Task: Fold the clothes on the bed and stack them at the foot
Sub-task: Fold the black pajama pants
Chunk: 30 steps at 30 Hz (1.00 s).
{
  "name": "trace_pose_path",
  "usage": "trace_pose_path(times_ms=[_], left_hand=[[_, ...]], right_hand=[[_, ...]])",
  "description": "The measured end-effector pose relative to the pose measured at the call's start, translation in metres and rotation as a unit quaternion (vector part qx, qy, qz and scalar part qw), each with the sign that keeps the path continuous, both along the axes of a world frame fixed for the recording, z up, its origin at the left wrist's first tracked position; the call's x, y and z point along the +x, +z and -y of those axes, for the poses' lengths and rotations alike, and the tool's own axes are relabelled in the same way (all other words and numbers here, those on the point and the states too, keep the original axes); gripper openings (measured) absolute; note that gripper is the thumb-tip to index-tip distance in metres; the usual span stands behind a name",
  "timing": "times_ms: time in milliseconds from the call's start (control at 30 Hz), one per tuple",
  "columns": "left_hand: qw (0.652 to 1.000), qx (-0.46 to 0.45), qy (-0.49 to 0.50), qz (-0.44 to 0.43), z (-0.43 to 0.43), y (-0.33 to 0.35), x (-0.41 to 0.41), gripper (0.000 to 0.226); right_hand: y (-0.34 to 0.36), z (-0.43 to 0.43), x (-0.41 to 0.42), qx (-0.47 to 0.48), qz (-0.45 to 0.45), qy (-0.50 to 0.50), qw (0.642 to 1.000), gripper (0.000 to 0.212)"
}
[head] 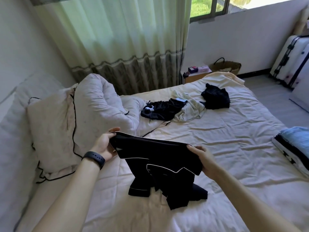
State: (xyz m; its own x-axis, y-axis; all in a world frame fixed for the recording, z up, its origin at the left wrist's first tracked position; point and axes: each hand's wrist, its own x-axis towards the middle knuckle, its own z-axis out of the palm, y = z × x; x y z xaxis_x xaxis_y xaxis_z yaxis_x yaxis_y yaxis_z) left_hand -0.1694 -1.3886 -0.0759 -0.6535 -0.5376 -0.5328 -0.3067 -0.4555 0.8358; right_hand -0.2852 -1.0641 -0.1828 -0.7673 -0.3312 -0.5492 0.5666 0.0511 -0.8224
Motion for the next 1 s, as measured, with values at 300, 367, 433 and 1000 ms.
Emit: trace_pose_path(times_ms=[300,367,433,1000], left_hand=[[0.996,0.043,0.076,-0.032,0.009,-0.009,0.008,0.041],[0.996,0.039,0.082,-0.021,0.008,-0.009,0.006,0.041],[0.996,0.021,0.081,-0.015,0.006,-0.009,0.004,0.042],[0.999,-0.036,-0.014,0.033,0.0,-0.002,-0.007,0.031]], right_hand=[[-0.008,-0.025,-0.012,0.022,-0.045,0.087,0.995,0.01],[-0.015,-0.025,-0.004,0.044,-0.045,0.127,0.99,0.022],[-0.02,-0.023,0.0,0.067,-0.054,0.119,0.989,0.023],[0.019,-0.003,0.002,0.216,-0.477,0.17,0.835,0.039]])
